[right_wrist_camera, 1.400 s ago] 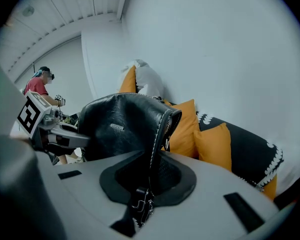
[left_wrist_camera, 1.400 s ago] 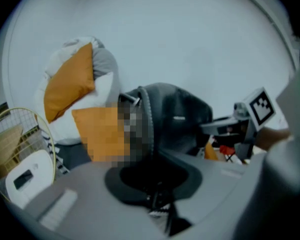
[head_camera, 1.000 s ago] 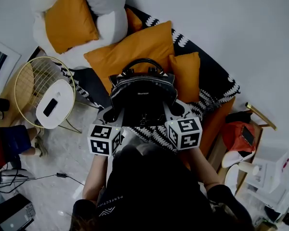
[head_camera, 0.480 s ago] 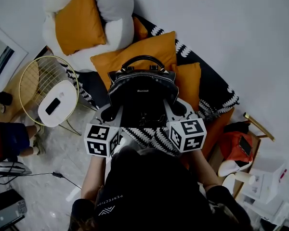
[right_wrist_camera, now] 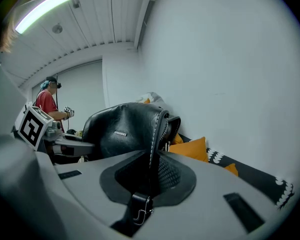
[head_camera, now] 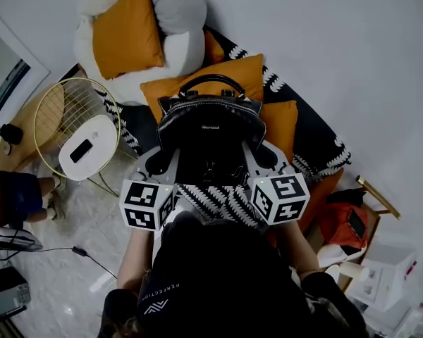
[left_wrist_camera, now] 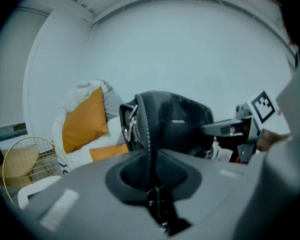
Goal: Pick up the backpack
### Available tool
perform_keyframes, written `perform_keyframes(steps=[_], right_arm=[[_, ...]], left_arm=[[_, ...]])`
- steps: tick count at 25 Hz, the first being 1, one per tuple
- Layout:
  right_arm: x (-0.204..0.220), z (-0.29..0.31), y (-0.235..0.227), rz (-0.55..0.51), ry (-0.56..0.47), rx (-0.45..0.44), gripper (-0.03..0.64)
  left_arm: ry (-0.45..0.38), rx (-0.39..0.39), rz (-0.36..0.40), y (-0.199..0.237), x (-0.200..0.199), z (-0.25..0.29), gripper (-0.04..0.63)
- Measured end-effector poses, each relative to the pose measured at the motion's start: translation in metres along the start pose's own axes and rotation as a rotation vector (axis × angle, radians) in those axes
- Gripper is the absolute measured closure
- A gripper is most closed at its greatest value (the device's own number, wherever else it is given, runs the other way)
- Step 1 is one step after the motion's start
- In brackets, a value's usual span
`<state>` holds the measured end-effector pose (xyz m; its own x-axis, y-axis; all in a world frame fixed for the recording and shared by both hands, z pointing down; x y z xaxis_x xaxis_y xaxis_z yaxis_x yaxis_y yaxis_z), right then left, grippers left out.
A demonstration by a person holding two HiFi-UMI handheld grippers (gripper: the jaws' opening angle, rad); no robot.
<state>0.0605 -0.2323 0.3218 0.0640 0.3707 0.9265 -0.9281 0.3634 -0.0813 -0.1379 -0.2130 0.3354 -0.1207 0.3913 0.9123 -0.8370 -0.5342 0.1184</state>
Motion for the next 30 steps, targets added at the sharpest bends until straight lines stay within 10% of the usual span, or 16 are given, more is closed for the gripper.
perform_keyframes(steps=[30], right_arm=[[-0.027, -0.011, 0.018, 0.016, -0.085, -0.075, 0.586]], left_arm=[[-0.118, -0.065, 0.007, -0.004, -0.023, -0.038, 0.549]])
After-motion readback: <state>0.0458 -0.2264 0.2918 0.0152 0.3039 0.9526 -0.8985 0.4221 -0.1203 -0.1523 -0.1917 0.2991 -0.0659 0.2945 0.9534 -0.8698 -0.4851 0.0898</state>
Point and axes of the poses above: the fingertips, and each gripper's own axes: z forward along the fingers, y to its left, x out of its underside, the point moved 4 cm from there along -z, backward along the fingers, and after that the axes turned 8 degrees about x, right-handed, at the moved point
